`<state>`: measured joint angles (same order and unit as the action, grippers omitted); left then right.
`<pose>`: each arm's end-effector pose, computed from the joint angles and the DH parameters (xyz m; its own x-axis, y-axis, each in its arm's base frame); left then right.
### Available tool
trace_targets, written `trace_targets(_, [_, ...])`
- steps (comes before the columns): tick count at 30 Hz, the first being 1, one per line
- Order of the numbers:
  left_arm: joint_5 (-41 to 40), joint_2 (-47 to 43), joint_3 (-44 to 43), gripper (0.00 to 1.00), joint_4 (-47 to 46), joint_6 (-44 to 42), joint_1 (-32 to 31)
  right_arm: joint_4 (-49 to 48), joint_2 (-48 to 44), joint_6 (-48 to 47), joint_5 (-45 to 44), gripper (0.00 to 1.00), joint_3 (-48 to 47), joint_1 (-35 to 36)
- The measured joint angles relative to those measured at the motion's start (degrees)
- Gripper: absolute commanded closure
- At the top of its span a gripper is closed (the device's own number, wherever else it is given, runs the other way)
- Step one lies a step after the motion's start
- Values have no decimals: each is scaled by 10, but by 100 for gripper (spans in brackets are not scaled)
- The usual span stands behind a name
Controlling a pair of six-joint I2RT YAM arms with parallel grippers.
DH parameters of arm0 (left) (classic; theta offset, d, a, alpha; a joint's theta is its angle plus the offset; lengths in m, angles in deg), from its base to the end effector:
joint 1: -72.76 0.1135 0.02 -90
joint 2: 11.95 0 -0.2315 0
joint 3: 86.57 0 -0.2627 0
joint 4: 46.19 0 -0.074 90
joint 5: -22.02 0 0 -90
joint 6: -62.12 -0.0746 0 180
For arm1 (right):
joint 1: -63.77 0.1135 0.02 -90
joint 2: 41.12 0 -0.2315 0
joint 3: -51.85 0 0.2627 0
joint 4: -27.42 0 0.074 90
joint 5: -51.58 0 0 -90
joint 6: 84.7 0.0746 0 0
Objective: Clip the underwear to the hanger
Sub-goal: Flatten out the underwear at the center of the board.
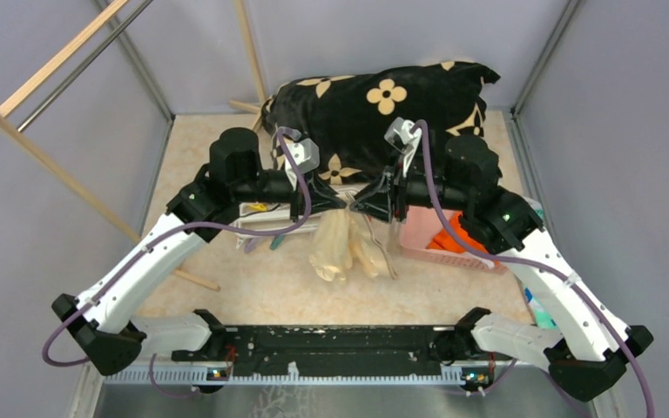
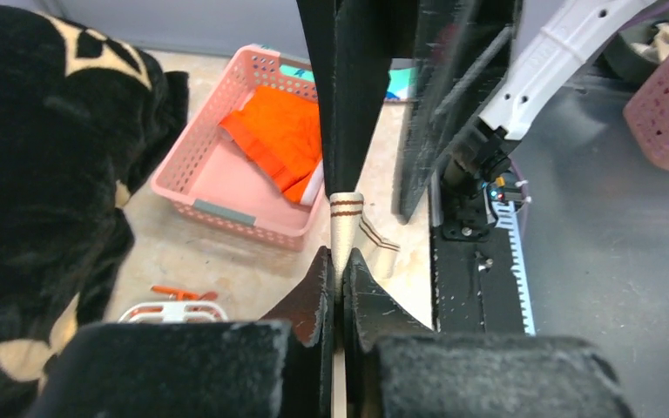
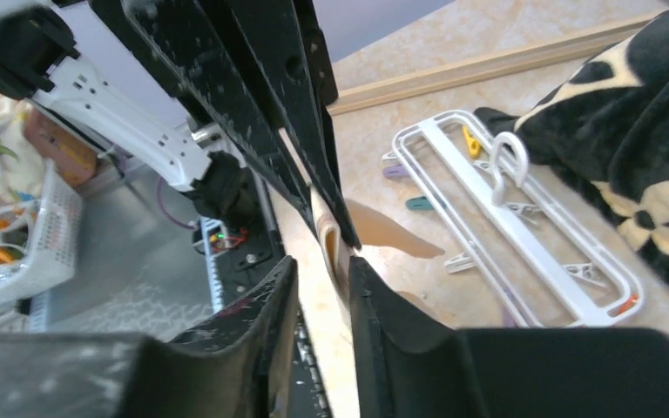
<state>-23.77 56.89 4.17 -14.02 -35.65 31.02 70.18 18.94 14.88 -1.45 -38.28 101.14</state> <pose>0.1948 -0.2435 0.3951 -0.0172 0.1452 -0.9893 0.9981 0.0613 -0.0083 0.1811 0.1948 0.4164 -0.3305 -0.0851 -0.9400 -0.9089 0.2971 0.2926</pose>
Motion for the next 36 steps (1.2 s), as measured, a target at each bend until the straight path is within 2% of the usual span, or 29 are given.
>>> trace_targets(5, [-43, -3, -48, 100, 74, -43, 1, -31, -59, -5, -21, 51, 73, 0])
trace_targets(6, [-54, -6, -61, 100, 88, -52, 1, -38, -73, -5, -26, 47, 89, 0])
trace_targets(7, [-61, -9, -71, 100, 98, -60, 1, -43, -84, -5, -30, 38, 103, 0])
trace_targets(11, [-95, -40, -107, 100, 130, -86, 1, -113, -134, 8, -40, 28, 198, 0])
trace_targets(13, [-116, -53, -127, 100, 145, -94, 1, -162, -167, 16, -42, 24, 275, 0])
trace_targets(18, [-166, -52, -185, 100, 179, -118, 1, -216, -203, 27, -49, 22, 351, 0])
trace_targets(23, [-195, -40, -196, 100, 205, -133, 1, -294, -220, 26, -64, 21, 400, 0])
trace_targets(36, [-217, -14, -214, 100, 219, -151, 1, -447, -125, 60, -54, 22, 425, 13])
